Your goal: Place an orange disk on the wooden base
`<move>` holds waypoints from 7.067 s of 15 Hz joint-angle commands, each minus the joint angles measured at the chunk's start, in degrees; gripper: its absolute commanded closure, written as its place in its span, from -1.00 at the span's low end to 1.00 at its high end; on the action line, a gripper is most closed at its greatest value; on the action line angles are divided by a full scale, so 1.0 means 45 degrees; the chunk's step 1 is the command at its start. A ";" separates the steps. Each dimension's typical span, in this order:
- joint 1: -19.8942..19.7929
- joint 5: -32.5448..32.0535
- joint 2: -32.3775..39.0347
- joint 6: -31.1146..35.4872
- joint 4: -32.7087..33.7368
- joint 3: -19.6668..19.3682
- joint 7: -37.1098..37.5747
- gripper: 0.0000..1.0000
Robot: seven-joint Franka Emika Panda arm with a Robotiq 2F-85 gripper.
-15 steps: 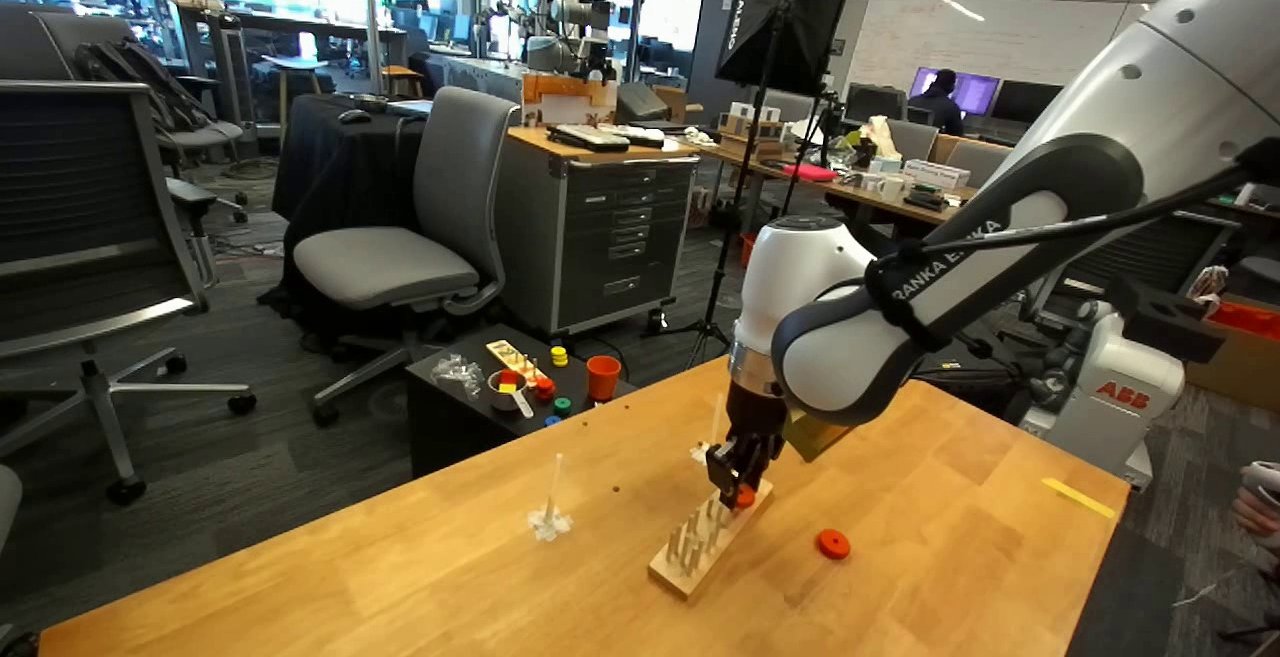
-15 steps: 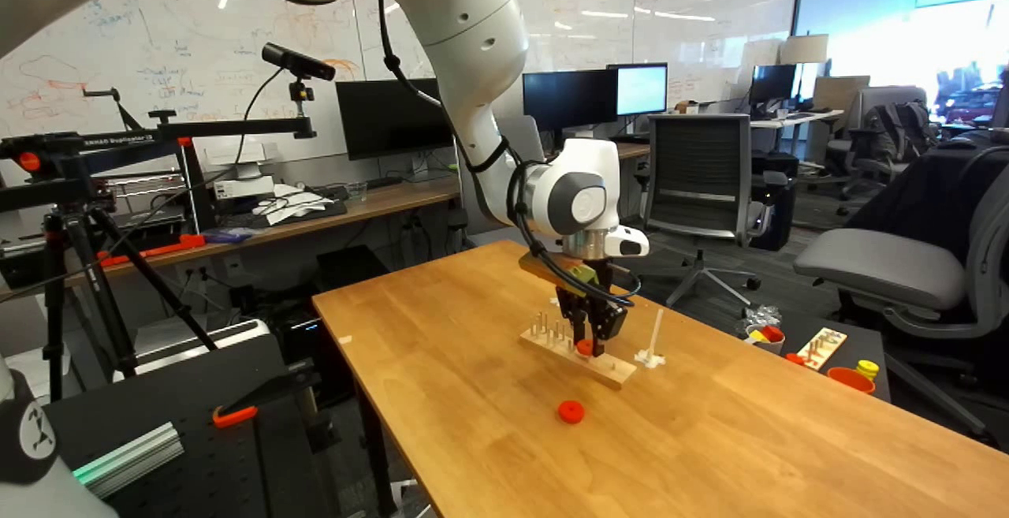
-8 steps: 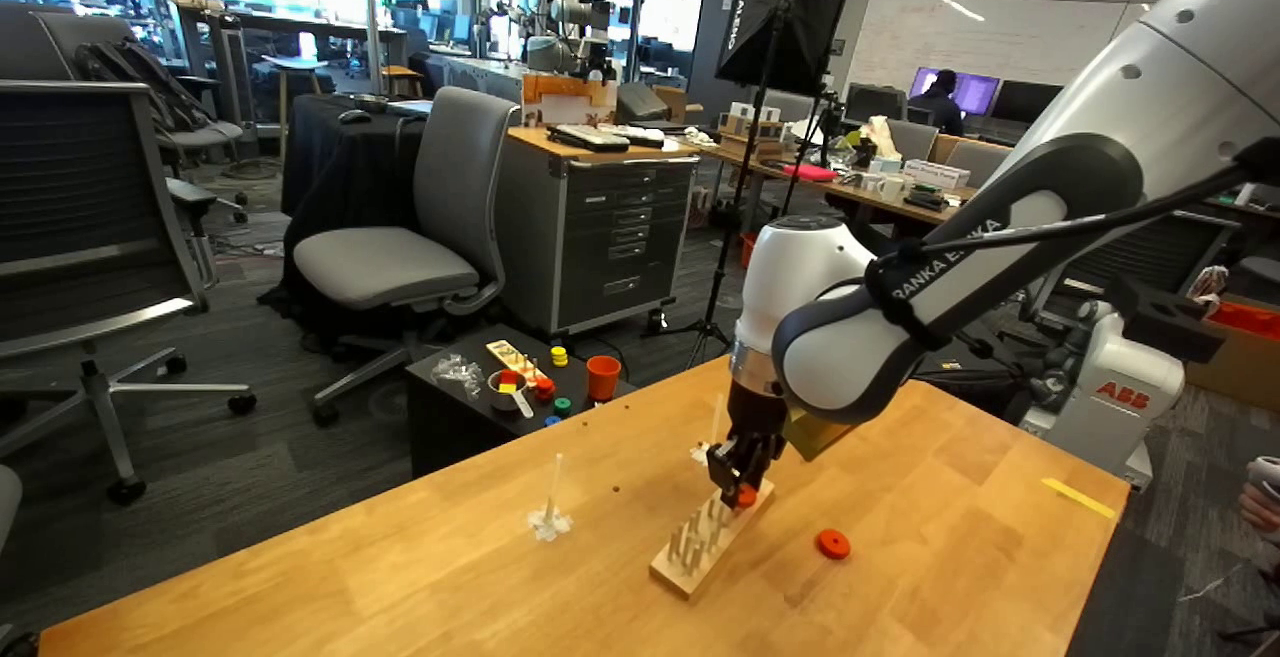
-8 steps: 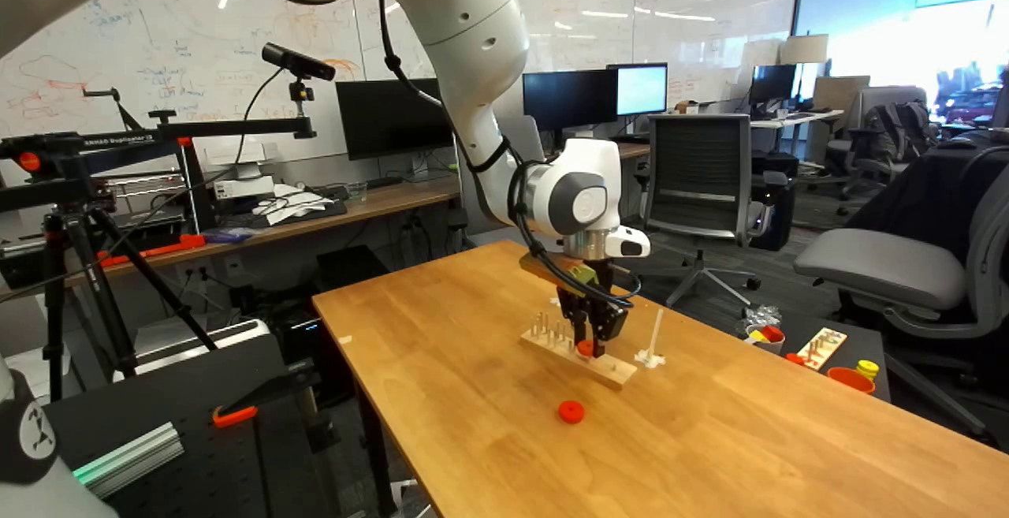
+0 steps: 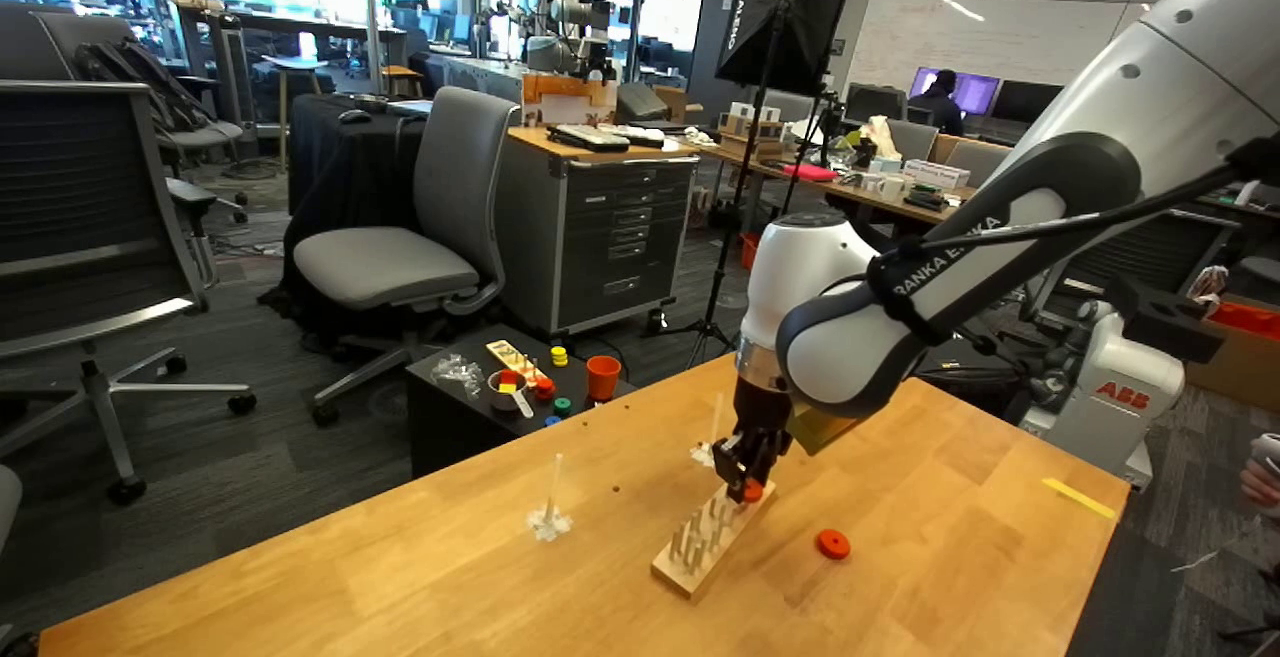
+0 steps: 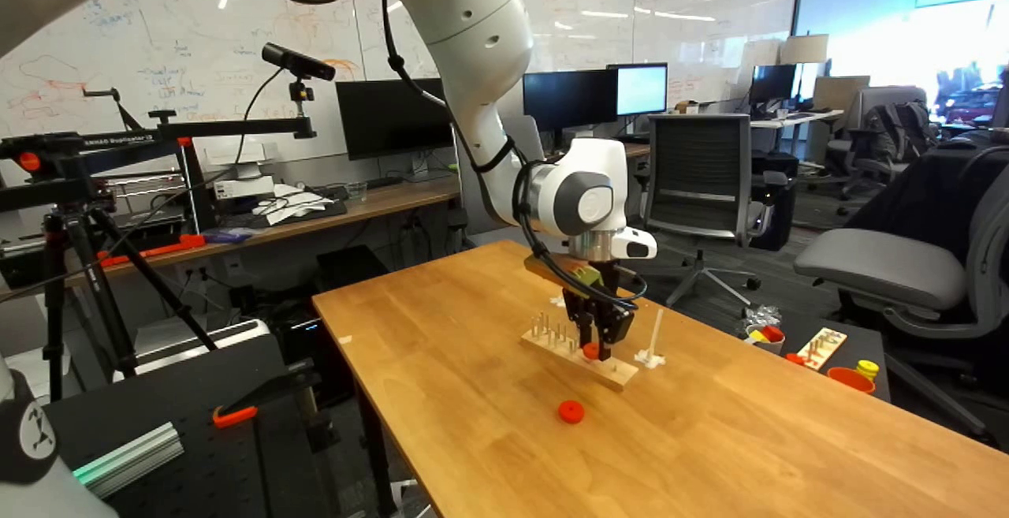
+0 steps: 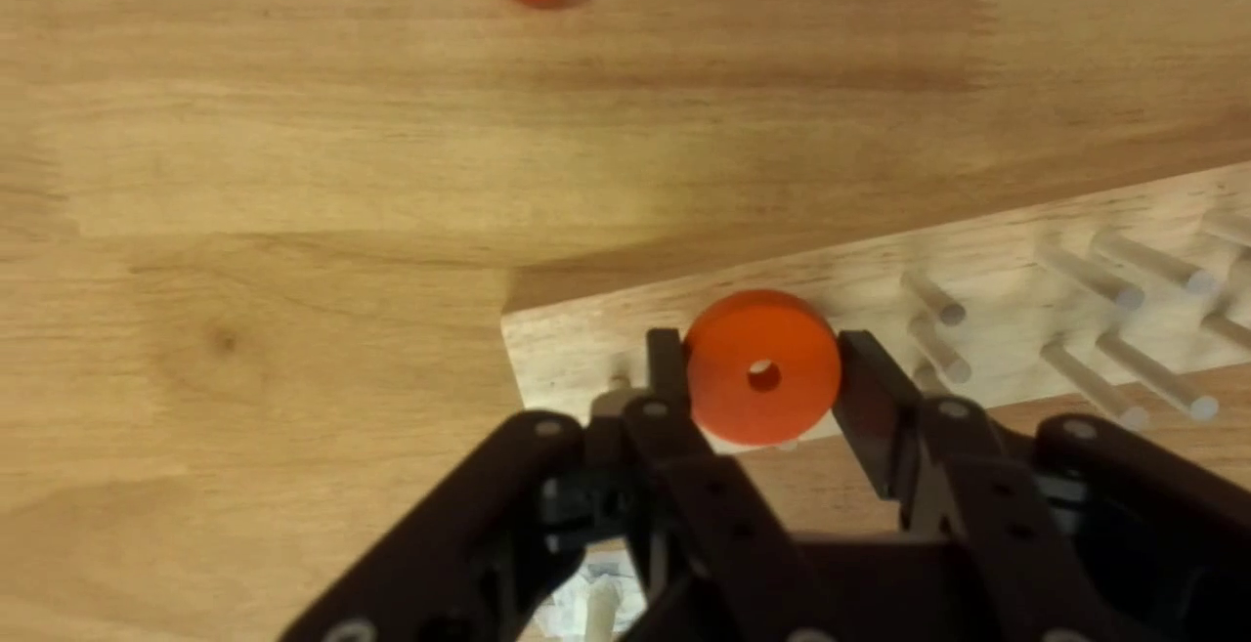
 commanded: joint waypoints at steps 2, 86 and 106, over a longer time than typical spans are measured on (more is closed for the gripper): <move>-0.0012 0.0013 -0.0280 -0.0249 -0.0062 0.0003 0.0157 0.65; -0.0299 0.0227 -0.0654 -0.0173 -0.0603 0.0794 -0.0086 0.65; -0.0423 0.0237 -0.0036 -0.0313 -0.0108 0.0782 -0.0173 0.65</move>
